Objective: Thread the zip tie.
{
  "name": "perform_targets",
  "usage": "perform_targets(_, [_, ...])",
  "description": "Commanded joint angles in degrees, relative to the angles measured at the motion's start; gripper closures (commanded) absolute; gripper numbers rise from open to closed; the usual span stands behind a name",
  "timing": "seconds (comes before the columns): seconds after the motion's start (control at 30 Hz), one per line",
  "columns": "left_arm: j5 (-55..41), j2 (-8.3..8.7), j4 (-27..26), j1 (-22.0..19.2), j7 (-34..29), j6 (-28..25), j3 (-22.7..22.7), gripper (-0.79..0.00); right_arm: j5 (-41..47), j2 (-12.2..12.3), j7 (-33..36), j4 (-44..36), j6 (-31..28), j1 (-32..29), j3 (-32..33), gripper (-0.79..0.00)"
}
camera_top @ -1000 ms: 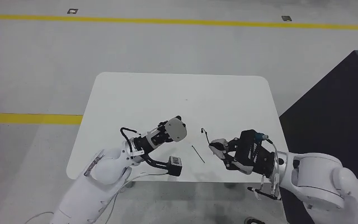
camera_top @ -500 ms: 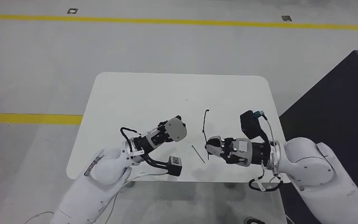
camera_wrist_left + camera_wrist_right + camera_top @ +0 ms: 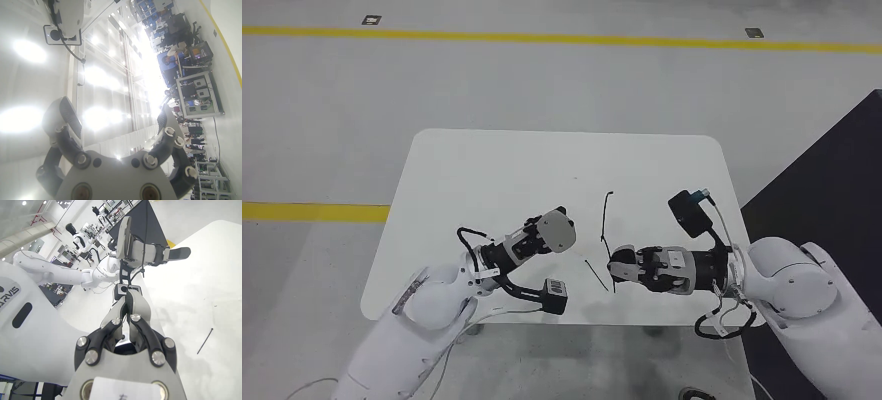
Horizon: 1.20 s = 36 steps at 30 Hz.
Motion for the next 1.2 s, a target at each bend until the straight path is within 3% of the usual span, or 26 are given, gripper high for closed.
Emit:
perform_targets(0.0, [1.46, 0.02, -0.24, 0.22, -0.19, 0.1, -0.57, -0.785, 0.0, 0.0, 0.0, 0.0, 0.0, 0.0, 0.0, 0.0])
perform_targets(0.2, [1.55, 0.77, 0.1, 1.8, -1.58, -1.46, -4.32, -0.785, 0.0, 0.0, 0.0, 0.0, 0.0, 0.0, 0.0, 0.0])
perform_targets(0.47, [1.49, 0.77, 0.15, 1.91, -1.42, -1.78, -4.24, -0.785, 0.0, 0.0, 0.0, 0.0, 0.0, 0.0, 0.0, 0.0])
perform_targets(0.6, [-14.5, 0.49, -1.99, 0.94, 2.12, -15.05, -5.88, -0.785, 0.0, 0.0, 0.0, 0.0, 0.0, 0.0, 0.0, 0.0])
perform_targets(0.7, [-29.32, 0.67, -4.83, -0.12, 3.94, -29.99, -10.12, -0.785, 0.0, 0.0, 0.0, 0.0, 0.0, 0.0, 0.0, 0.0])
perform_targets(0.83, [-48.32, 1.04, -7.41, -0.92, 1.33, -51.04, -16.98, -0.785, 0.0, 0.0, 0.0, 0.0, 0.0, 0.0, 0.0, 0.0])
perform_targets(0.97, [-67.97, 1.29, -6.51, -0.83, 0.7, -64.64, -23.61, -0.785, 0.0, 0.0, 0.0, 0.0, 0.0, 0.0, 0.0, 0.0])
perform_targets(1.03, [-75.39, 1.41, -6.58, -0.74, 0.43, -70.03, -25.29, -0.785, 0.0, 0.0, 0.0, 0.0, 0.0, 0.0, 0.0, 0.0])
perform_targets(1.17, [-76.91, 1.41, -6.83, -0.72, 0.29, -70.38, -25.69, -0.785, 0.0, 0.0, 0.0, 0.0, 0.0, 0.0, 0.0, 0.0])
